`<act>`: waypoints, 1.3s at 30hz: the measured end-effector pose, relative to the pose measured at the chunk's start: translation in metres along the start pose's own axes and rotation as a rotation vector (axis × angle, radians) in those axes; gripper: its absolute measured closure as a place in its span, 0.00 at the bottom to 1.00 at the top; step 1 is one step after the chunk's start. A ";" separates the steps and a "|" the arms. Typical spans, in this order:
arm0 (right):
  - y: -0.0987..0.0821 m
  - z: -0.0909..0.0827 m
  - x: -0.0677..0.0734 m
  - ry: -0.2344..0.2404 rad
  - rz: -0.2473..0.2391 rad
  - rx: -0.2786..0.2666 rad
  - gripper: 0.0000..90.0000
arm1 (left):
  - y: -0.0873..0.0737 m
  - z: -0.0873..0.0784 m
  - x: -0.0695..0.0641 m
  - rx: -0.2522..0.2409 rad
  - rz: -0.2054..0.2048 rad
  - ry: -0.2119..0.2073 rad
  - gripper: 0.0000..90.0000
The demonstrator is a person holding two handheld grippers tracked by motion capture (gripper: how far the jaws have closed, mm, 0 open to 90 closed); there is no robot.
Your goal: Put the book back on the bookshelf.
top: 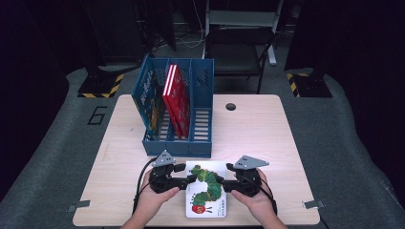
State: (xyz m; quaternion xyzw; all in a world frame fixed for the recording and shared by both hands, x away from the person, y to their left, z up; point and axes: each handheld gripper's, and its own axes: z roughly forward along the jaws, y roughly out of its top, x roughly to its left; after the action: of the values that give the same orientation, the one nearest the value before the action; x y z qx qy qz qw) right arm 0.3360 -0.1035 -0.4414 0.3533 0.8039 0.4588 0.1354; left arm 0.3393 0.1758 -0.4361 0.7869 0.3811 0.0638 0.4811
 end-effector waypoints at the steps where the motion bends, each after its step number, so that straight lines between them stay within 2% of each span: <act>1: 0.001 -0.001 0.000 -0.005 -0.006 -0.001 0.41 | 0.001 -0.001 -0.001 -0.003 -0.003 -0.003 0.40; 9: 0.010 -0.009 0.000 -0.004 -0.015 -0.037 0.43 | 0.010 -0.010 -0.004 -0.031 0.008 -0.018 0.42; 10: 0.011 -0.011 0.000 0.000 -0.013 -0.044 0.43 | 0.010 -0.011 -0.004 -0.041 0.013 -0.009 0.42; 18: 0.015 -0.017 0.002 0.010 -0.011 -0.068 0.45 | 0.014 -0.018 -0.005 -0.054 0.022 -0.015 0.46; 25: 0.019 -0.022 0.005 0.015 -0.026 -0.096 0.46 | 0.018 -0.024 -0.008 -0.081 0.031 -0.006 0.46; 28: 0.021 -0.024 0.005 0.016 -0.032 -0.109 0.46 | 0.020 -0.026 -0.009 -0.082 0.053 -0.004 0.47; 31: 0.023 -0.025 0.006 0.012 -0.035 -0.117 0.46 | 0.021 -0.028 -0.012 -0.088 0.045 -0.010 0.47; 34: 0.023 -0.027 0.006 0.009 -0.043 -0.125 0.46 | 0.022 -0.029 -0.012 -0.090 0.059 -0.009 0.48; 38: 0.024 -0.029 0.008 0.006 -0.052 -0.130 0.47 | 0.020 -0.031 -0.013 -0.108 0.064 0.025 0.57; 39: 0.023 -0.029 0.008 0.001 -0.061 -0.129 0.47 | 0.020 -0.032 -0.013 -0.098 0.080 0.030 0.59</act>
State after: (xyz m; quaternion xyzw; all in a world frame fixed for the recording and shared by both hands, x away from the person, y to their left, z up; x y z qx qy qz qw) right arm 0.3245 -0.1088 -0.4051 0.3190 0.7832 0.5055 0.1712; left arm 0.3261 0.1846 -0.3995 0.7761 0.3526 0.1133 0.5105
